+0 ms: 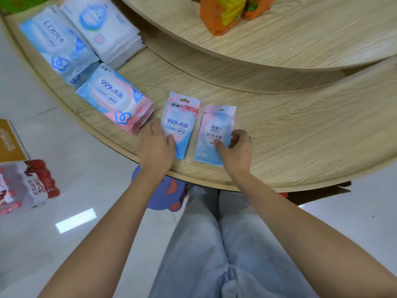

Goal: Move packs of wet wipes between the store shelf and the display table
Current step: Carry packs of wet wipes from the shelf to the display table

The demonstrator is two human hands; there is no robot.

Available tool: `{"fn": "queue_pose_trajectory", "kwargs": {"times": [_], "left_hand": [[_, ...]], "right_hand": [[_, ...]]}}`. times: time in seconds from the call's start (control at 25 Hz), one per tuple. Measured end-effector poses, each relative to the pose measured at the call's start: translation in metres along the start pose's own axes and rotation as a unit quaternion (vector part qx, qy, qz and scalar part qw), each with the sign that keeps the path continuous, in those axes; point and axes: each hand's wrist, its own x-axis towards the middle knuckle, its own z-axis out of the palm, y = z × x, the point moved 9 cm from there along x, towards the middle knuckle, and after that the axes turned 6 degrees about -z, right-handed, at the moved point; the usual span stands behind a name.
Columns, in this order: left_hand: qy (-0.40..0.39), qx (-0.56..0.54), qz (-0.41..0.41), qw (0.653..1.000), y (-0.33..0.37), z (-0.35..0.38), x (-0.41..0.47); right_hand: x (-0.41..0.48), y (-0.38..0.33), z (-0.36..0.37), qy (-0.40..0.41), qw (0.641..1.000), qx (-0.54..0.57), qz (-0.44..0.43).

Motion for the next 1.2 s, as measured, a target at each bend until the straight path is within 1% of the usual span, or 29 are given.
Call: {"fn": "queue_pose_trajectory", "kwargs": {"times": [0.08, 0.12, 0.16, 0.24, 0.28, 0.36, 0.4, 0.48, 0.56, 0.6, 0.68, 0.8, 0.84, 0.92, 1.0, 1.04, 1.12, 1.16, 1.2], "left_hand": [[0.016, 0.027, 0.042, 0.999, 0.014, -0.015, -0.019], [0.016, 0.022, 0.057, 0.998, 0.021, -0.021, -0.032], [0.000, 0.002, 0.064, 0.998, 0.028, -0.024, -0.045], [-0.077, -0.045, 0.079, 0.993, 0.048, -0.017, -0.068], [-0.129, -0.051, 0.105, 0.985, 0.062, -0.007, -0.081], [-0.220, -0.022, 0.213, 0.952, 0.101, 0.014, -0.113], [-0.256, -0.005, 0.276, 0.927, 0.125, 0.023, -0.134], [-0.311, 0.020, 0.366, 0.877, 0.163, 0.036, -0.175], [-0.342, 0.053, 0.437, 0.831, 0.194, 0.049, -0.213], [-0.357, 0.074, 0.476, 0.800, 0.210, 0.058, -0.238], [-0.383, 0.112, 0.557, 0.729, 0.233, 0.077, -0.289], [-0.411, 0.177, 0.658, 0.606, 0.246, 0.104, -0.384], [-0.415, 0.198, 0.683, 0.568, 0.243, 0.113, -0.416], [-0.423, 0.237, 0.714, 0.506, 0.229, 0.127, -0.477], [-0.436, 0.261, 0.740, 0.442, 0.198, 0.140, -0.541], [-0.441, 0.269, 0.749, 0.416, 0.177, 0.146, -0.571], [-0.458, 0.280, 0.753, 0.381, 0.129, 0.157, -0.624], [-0.467, 0.289, 0.752, 0.365, 0.102, 0.161, -0.646], [-0.475, 0.304, 0.752, 0.342, 0.069, 0.166, -0.672]], "right_hand": [[-0.002, 0.004, -0.018, 0.002, 0.999, 0.045, 0.010], [-0.005, 0.008, -0.029, -0.008, 0.997, 0.078, 0.019], [-0.010, 0.014, -0.040, -0.021, 0.994, 0.106, 0.030], [-0.028, 0.029, -0.072, -0.042, 0.989, 0.137, 0.046], [-0.039, 0.038, -0.088, -0.047, 0.987, 0.142, 0.051], [-0.070, 0.058, -0.123, -0.031, 0.986, 0.153, 0.065], [-0.089, 0.069, -0.146, -0.003, 0.985, 0.158, 0.074], [-0.131, 0.089, -0.183, 0.059, 0.980, 0.165, 0.091], [-0.179, 0.111, -0.214, 0.129, 0.966, 0.191, 0.122], [-0.209, 0.126, -0.226, 0.168, 0.952, 0.209, 0.144], [-0.264, 0.156, -0.235, 0.227, 0.924, 0.243, 0.189], [-0.354, 0.204, -0.219, 0.302, 0.871, 0.287, 0.260], [-0.385, 0.217, -0.207, 0.321, 0.852, 0.305, 0.281], [-0.444, 0.241, -0.175, 0.354, 0.809, 0.342, 0.323], [-0.509, 0.262, -0.139, 0.383, 0.766, 0.367, 0.363], [-0.539, 0.270, -0.122, 0.395, 0.751, 0.374, 0.374], [-0.600, 0.282, -0.090, 0.418, 0.723, 0.382, 0.395], [-0.630, 0.287, -0.076, 0.429, 0.707, 0.387, 0.407], [-0.666, 0.292, -0.063, 0.446, 0.685, 0.392, 0.423]]}}
